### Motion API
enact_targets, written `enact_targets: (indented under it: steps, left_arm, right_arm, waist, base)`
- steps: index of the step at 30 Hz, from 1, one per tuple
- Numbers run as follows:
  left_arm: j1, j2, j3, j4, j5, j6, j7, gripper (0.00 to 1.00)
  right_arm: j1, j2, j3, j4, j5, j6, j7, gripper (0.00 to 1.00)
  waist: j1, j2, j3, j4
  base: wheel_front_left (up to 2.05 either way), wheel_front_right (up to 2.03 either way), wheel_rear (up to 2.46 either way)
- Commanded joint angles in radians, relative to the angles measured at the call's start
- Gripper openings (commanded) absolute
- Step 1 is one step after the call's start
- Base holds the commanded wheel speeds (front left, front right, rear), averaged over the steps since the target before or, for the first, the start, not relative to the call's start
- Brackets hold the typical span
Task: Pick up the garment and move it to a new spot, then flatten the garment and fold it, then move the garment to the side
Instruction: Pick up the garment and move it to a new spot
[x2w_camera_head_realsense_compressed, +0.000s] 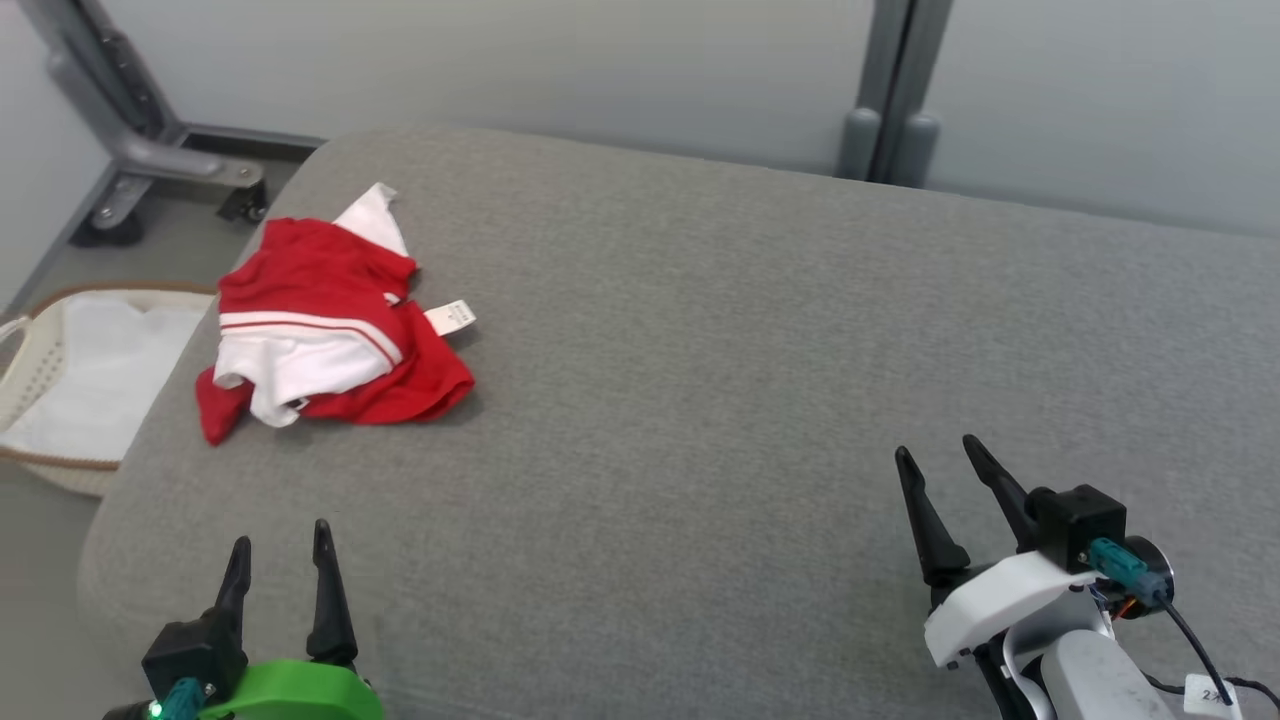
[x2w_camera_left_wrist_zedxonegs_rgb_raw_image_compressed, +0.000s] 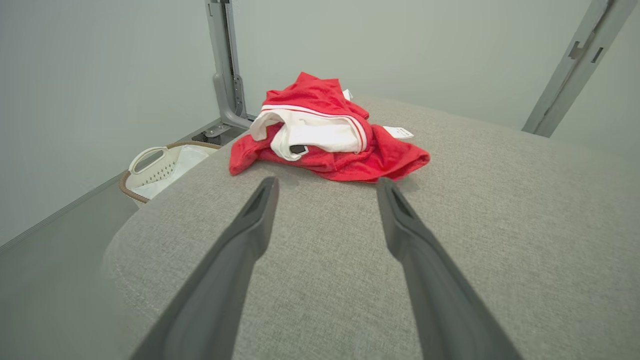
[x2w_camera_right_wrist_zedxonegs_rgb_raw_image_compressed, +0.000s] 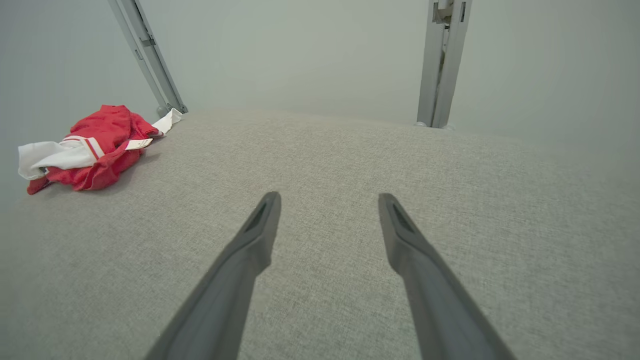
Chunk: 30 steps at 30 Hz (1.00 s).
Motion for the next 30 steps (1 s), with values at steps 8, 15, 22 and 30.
enact_targets:
  steps: [8,15,22,30]
  left_arm:
    - [0.029,0.003,0.037,0.016,-0.035,-0.003,0.0,1.0]
    - [-0.041,0.003,0.053,0.037,-0.071,-0.017,0.0,1.0]
    - [-0.183,0.002,0.092,0.073,-0.067,-0.05,0.0,1.0]
    - [-0.398,0.061,0.11,0.164,-0.065,-0.069,0.0,1.0]
  right_arm:
    - [-0.005,-0.005,0.024,0.002,0.008,-0.002,-0.002,1.0]
    - [-0.038,-0.005,0.042,-0.01,-0.005,-0.002,-0.002,1.0]
    - [-0.082,-0.007,0.055,-0.037,-0.052,-0.002,-0.002,1.0]
    - [-0.143,-0.026,0.072,-0.063,-0.066,-0.002,-0.002,1.0]
  waist:
    - [0.0,0.0,0.015,0.172]
    - [0.0,0.0,0.069,0.147]
    - [0.0,0.0,0.179,0.088]
    - [0.0,0.0,0.293,0.017]
  base:
    - [0.0,0.0,0.0]
    - [0.0,0.0,0.0]
    - [0.0,0.0,0.0]
    - [0.0,0.0,0.0]
